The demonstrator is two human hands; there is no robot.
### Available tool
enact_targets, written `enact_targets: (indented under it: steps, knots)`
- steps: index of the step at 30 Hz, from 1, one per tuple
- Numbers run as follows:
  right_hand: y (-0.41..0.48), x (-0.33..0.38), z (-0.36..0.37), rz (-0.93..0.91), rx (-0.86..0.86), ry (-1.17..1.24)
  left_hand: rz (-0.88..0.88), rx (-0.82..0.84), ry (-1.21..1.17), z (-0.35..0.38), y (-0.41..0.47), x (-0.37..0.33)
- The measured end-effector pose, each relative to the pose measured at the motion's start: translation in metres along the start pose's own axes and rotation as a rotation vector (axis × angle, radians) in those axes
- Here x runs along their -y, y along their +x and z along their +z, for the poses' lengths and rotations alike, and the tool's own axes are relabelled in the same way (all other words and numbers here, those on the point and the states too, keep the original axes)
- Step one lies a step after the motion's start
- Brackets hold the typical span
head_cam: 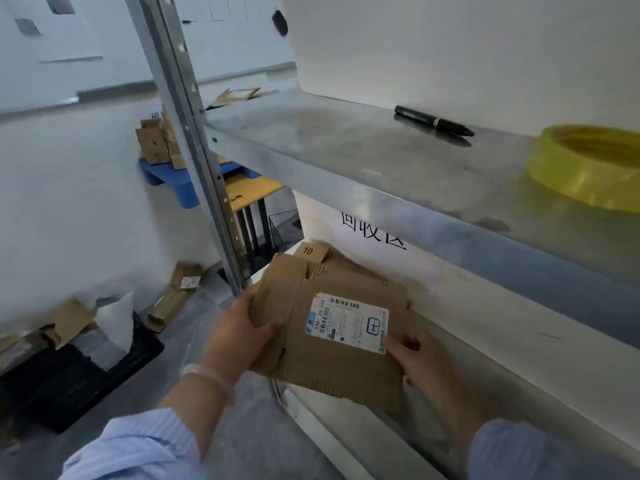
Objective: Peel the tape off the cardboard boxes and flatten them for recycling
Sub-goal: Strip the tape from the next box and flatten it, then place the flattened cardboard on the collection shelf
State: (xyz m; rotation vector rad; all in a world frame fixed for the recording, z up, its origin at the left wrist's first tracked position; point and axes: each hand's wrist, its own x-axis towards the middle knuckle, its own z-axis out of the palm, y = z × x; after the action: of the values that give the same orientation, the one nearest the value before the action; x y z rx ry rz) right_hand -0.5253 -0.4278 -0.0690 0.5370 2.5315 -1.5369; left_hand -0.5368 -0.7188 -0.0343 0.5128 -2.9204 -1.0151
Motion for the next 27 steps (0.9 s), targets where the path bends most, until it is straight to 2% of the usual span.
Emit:
enact_targets:
  steps: [4,9,12,15,17,20,23,25,27]
  knots:
    - [0.025,0.016,0.03,0.049,-0.069,0.014,0.105,0.01,0.105,-0.002,0.061,-0.006]
    - [0.042,0.036,0.066,0.14,-0.197,0.049,0.197,0.132,0.163,0.001,0.131,-0.006]
    - [0.045,0.046,0.077,0.162,-0.232,0.064,0.273,0.209,0.208,0.004,0.158,-0.006]
    - [0.04,0.048,0.075,0.185,-0.3,0.03,0.397,0.206,0.276,0.007,0.167,-0.012]
    - [0.028,0.045,0.071,0.212,-0.373,-0.036,0.561,0.187,0.302,0.012,0.163,-0.02]
    - [0.0,0.038,0.061,0.196,-0.488,-0.109,0.84,0.268,0.281,0.027,0.147,-0.044]
    - [-0.038,0.029,0.044,0.076,-0.579,-0.38,1.12,0.333,0.186,0.043,0.111,-0.078]
    - [-0.066,0.024,0.027,-0.025,-0.706,-0.524,1.333,0.326,0.132,0.053,0.076,-0.102]
    - [-0.095,0.017,0.007,-0.049,-0.824,-0.627,1.456,0.333,0.105,0.062,0.04,-0.125]
